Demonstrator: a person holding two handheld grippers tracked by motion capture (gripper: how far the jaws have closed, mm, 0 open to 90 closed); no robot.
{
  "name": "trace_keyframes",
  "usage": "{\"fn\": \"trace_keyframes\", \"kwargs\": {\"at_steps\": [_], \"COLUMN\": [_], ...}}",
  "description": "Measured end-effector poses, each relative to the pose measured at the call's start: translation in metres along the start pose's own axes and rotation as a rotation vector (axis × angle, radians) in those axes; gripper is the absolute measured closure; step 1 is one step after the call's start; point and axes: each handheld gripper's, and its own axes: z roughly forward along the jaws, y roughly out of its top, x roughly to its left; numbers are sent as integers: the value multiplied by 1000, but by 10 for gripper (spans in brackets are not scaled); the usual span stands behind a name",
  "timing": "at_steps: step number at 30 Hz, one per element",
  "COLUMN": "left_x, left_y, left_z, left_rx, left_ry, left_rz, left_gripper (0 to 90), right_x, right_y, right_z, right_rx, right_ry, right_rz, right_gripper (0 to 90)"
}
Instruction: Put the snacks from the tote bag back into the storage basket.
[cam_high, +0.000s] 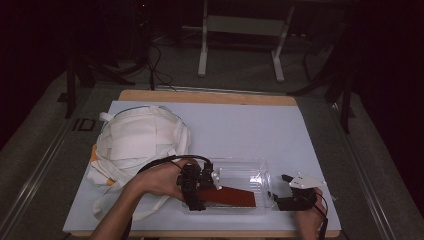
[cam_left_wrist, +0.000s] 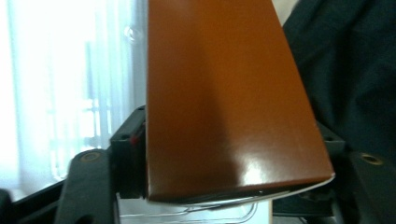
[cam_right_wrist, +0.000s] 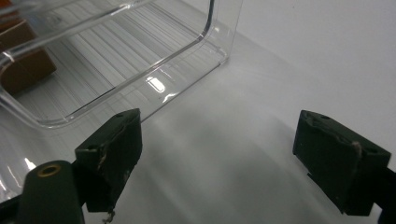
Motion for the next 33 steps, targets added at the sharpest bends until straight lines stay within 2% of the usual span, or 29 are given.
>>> {"fn": "trace_keyframes", "kwargs": {"at_steps": [3, 7, 9, 13, 20, 33], "left_x": [0, 0, 0, 0, 0, -2], "left_y": [-1, -2, -4, -8, -13, -20], "left_z": [2, 8, 10, 9, 5, -1], "left_rx": [8, 56, 65, 47, 48, 54], "left_ry": [-8, -8, -8, -8, -12, 2], "left_rz": [-5, -10, -14, -22, -35, -35], "left_gripper": [292, 271, 267, 254, 254, 255], "right_x": [0, 0, 0, 0, 0, 0], "right_y": [0, 0, 0, 0, 0, 0], "right_z": [0, 0, 0, 0, 0, 0], "right_rx": [-1, 0, 0, 1, 1, -1], "right_ry": [1, 1, 1, 2, 1, 1], "right_rz": [1, 1, 1, 2, 1, 0], "right_gripper": [156, 156, 156, 156, 156, 156]}}
